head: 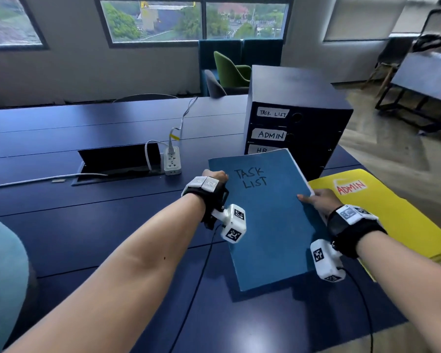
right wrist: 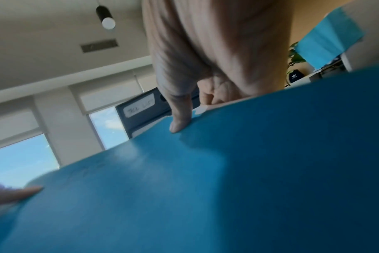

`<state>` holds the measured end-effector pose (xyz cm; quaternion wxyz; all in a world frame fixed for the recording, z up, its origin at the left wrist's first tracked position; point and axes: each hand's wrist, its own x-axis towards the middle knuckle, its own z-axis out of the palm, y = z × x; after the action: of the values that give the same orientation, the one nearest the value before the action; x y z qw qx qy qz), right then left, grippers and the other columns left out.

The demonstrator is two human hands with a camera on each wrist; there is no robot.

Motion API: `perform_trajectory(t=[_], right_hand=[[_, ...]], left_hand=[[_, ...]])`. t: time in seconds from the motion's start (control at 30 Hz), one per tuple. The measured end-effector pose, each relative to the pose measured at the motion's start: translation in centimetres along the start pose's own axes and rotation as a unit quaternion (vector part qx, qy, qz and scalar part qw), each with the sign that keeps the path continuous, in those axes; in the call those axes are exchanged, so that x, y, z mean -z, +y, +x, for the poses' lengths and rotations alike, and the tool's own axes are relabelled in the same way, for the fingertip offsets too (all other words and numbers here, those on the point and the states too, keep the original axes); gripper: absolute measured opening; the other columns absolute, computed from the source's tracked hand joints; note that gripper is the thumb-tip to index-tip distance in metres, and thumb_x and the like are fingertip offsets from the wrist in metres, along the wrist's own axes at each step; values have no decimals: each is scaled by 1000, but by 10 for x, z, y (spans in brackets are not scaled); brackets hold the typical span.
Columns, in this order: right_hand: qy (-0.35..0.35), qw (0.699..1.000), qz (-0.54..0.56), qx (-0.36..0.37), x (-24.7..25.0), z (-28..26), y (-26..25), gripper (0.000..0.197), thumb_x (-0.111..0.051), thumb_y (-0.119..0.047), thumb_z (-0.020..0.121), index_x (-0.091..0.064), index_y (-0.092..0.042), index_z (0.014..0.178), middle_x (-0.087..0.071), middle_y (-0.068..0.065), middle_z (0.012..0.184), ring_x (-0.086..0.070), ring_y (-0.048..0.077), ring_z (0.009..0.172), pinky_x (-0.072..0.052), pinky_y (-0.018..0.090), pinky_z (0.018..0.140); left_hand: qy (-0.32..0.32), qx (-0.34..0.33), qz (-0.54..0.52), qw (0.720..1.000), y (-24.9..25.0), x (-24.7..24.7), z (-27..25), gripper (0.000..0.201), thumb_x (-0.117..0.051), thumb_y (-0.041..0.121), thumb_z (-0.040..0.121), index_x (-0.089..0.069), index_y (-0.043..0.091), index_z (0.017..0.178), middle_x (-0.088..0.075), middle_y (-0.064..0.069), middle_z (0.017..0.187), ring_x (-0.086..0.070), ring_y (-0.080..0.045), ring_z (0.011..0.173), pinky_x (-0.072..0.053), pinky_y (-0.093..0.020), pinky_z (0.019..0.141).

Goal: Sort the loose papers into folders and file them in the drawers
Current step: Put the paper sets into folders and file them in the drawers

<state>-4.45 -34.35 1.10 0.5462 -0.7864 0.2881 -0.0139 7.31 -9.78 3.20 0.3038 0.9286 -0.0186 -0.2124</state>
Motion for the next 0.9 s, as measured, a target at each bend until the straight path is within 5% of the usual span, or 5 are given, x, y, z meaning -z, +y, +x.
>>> perform_trajectory(t=[0.13,0.37,0.63,0.8,0.9], right_hand=[[53,996,-61,38,51,23,-1,12,-70,-13,82,-64,-2,86,-64,17,94,-60,29,83,-48,40,79],[88,990,-103,33,155,71,38,10,-70,-14,81,-64,-7,82,-62,13,86,-58,27,78,-49,42,79],[101,986,-132,2,234,119,83,10,-67,-6,83,-60,-8,89,-60,12,85,-55,24,80,-44,35,74],[68,980,-174,-66,243,146,113,11,-65,-13,86,-60,-4,84,-59,16,87,-53,25,79,-40,32,72],[35,971,-215,-97,237,152,130,20,-63,-18,88,-55,-2,79,-54,9,75,-50,23,68,-37,27,62]], left_hand=[[-40,-34,208,977,32,-28,0,19,-46,29,91,-54,12,97,-57,-14,112,-56,-34,105,-47,-40,94],[-118,-146,300,935,114,-91,-4,5,-57,9,81,-60,9,86,-63,-11,99,-62,-30,91,-47,-28,75],[-163,-181,354,903,183,-197,59,8,-59,13,73,-52,16,72,-65,-11,105,-62,-32,92,-54,-46,84],[-153,-148,291,933,195,-245,80,22,-49,17,91,-61,12,109,-56,-11,124,-54,-31,112,-43,-40,99],[-141,-127,293,937,194,-261,104,13,-50,24,84,-53,12,82,-63,-10,100,-60,-31,99,-48,-43,91]])
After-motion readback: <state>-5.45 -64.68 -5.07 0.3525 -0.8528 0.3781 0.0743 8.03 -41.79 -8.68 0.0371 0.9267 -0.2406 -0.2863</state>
